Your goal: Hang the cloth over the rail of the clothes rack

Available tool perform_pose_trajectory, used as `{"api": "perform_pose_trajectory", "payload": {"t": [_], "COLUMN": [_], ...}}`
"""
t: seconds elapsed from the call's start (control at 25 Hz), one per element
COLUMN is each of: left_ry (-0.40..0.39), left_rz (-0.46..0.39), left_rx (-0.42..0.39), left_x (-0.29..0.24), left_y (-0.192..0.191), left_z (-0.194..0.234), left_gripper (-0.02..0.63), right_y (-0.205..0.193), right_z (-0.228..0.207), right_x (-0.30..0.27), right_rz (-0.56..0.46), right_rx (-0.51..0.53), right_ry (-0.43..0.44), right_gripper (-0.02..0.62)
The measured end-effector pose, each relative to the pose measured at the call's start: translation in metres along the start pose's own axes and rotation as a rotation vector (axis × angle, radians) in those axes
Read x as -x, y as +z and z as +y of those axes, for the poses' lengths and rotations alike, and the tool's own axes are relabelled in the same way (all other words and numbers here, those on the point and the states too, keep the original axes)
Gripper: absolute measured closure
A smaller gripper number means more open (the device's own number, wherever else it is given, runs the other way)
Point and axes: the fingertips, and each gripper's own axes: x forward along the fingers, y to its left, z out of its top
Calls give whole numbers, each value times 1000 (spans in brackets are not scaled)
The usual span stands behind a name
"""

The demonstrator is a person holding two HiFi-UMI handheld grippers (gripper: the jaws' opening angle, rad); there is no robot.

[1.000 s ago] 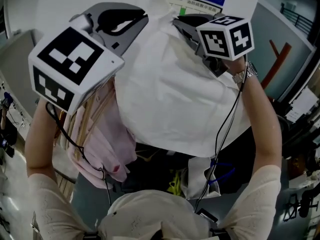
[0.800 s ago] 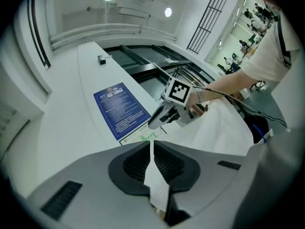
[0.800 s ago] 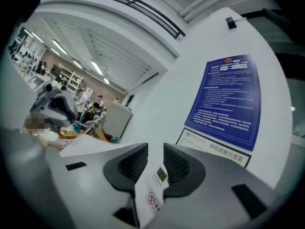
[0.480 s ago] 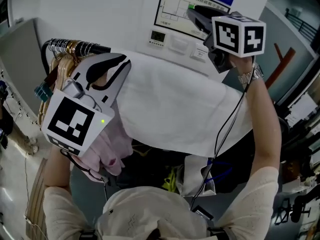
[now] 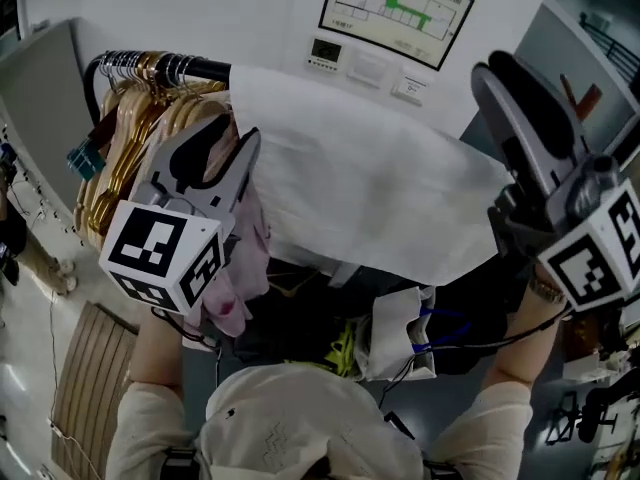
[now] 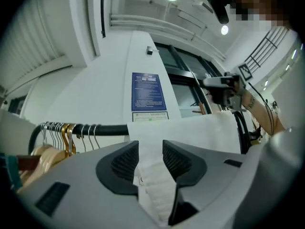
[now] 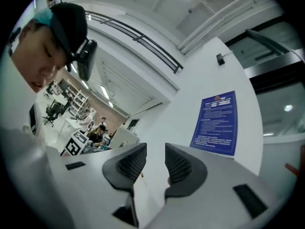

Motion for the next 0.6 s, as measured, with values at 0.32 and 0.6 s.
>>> {"api": "perform_pose_trajectory", "payload": {"t": [0.32,0.6], "left_ry": [87,45], "left_rz": [6,78], "left_rx": [229,210], "left_x": [-3,-13], "left_y": [-62,-85], "left_z": [1,1], "left_gripper": [445,445], "right_y": [-143,-179], "right_z": [10,-13], "right_x": [150,214], "right_rz": [93,184], "right_rx": [-280,-324], "right_ry": [-316,-464], "right_gripper": [485,485]}}
